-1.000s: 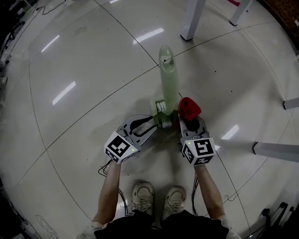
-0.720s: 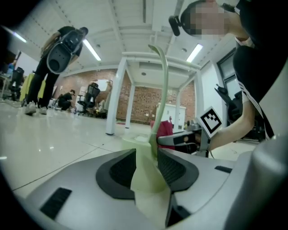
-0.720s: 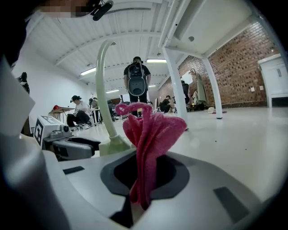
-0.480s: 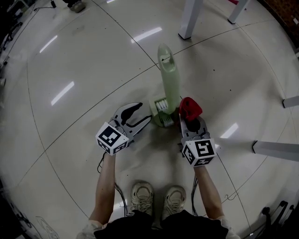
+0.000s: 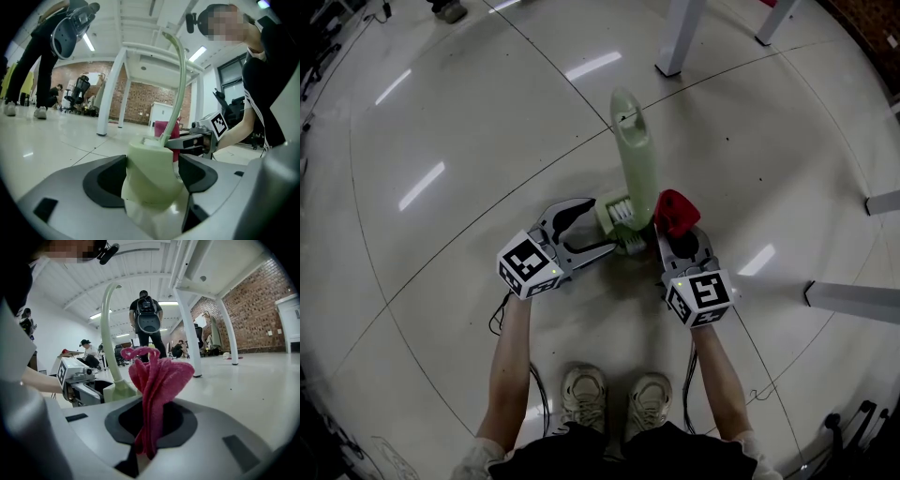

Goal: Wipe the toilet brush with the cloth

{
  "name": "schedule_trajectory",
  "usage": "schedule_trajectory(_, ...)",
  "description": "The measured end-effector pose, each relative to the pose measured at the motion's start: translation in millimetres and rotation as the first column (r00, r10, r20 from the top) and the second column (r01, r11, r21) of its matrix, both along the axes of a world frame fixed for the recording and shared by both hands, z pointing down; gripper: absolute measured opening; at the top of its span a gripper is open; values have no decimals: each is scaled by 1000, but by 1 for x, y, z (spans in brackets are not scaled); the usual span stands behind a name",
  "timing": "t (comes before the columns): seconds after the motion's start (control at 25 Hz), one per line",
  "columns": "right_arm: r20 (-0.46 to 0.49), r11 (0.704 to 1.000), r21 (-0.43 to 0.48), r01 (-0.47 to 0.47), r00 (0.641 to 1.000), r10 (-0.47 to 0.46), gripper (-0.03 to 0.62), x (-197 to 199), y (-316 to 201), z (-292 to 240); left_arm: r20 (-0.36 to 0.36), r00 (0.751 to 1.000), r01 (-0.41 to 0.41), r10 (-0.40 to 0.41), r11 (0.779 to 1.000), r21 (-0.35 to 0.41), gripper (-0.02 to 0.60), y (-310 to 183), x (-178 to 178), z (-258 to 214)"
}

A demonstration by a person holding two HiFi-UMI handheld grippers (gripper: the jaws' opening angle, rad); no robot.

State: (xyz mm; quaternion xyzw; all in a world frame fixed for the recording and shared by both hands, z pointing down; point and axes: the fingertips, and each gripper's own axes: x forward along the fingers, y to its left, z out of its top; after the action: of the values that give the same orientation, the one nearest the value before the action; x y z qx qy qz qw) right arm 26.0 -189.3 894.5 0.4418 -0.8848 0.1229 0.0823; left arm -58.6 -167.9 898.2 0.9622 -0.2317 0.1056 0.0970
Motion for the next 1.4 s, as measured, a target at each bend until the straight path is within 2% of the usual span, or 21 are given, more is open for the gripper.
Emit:
schedule_trajectory(0.16, -25, 999, 25, 24, 999, -24, 31, -7, -8, 0, -2, 1000, 4, -4, 1000, -7, 325, 14, -8, -1)
schedule_trajectory(0.28, -63, 998, 41, 53, 997, -50, 31, -15, -16, 0, 24, 1000, -2, 3, 1000, -12, 324, 28, -13, 0)
schedule_trajectory(0.44, -134, 987, 50, 154, 980, -147, 31, -37, -27, -3, 33, 999, -27, 28, 999, -30, 324, 58, -14, -1)
schedule_trajectory(0.6, -120, 968, 83, 238, 966, -228, 31, -59, -34, -4, -2, 999, -43, 43, 998, -43, 324, 85, -3, -3)
schedule_trajectory(0.68, -105, 974, 100, 202, 976, -191, 31, -53, -40, -8, -5, 999, -36, 36, 998, -43, 324, 86, -1, -3)
schedule_trajectory(0.8, -54, 991, 122, 59, 997, -53, 32, -24, -54, -18, -32, 999, -8, 7, 1000, -30, 324, 78, -6, -9)
schedule_trajectory(0.92, -40, 988, 134, -75, 996, 81, 31, 13, -58, -19, -90, 995, 51, -52, 999, -12, 324, 65, -15, -21)
schedule_trajectory(1.04, 25, 987, 48, -155, 988, 154, 31, 35, -49, -4, -108, 991, 81, -80, 997, 6, 324, 57, -19, -29)
schedule_trajectory(1.12, 128, 985, -40, -168, 977, 172, 32, 35, -42, 5, -115, 990, 85, -83, 996, 13, 324, 54, -17, -31)
schedule_trajectory(1.24, 307, 976, -158, -150, 932, 193, 31, 26, -38, 12, -115, 990, 77, -76, 997, 9, 324, 56, -9, -29)
schedule_trajectory(1.28, 329, 975, -175, -140, 925, 192, 31, 23, -37, 14, -113, 991, 76, -75, 997, 6, 324, 58, -7, -28)
schedule_trajectory(1.4, 313, 977, -182, -114, 935, 168, 31, 16, -35, 19, -109, 991, 72, -72, 997, -4, 324, 59, -5, -25)
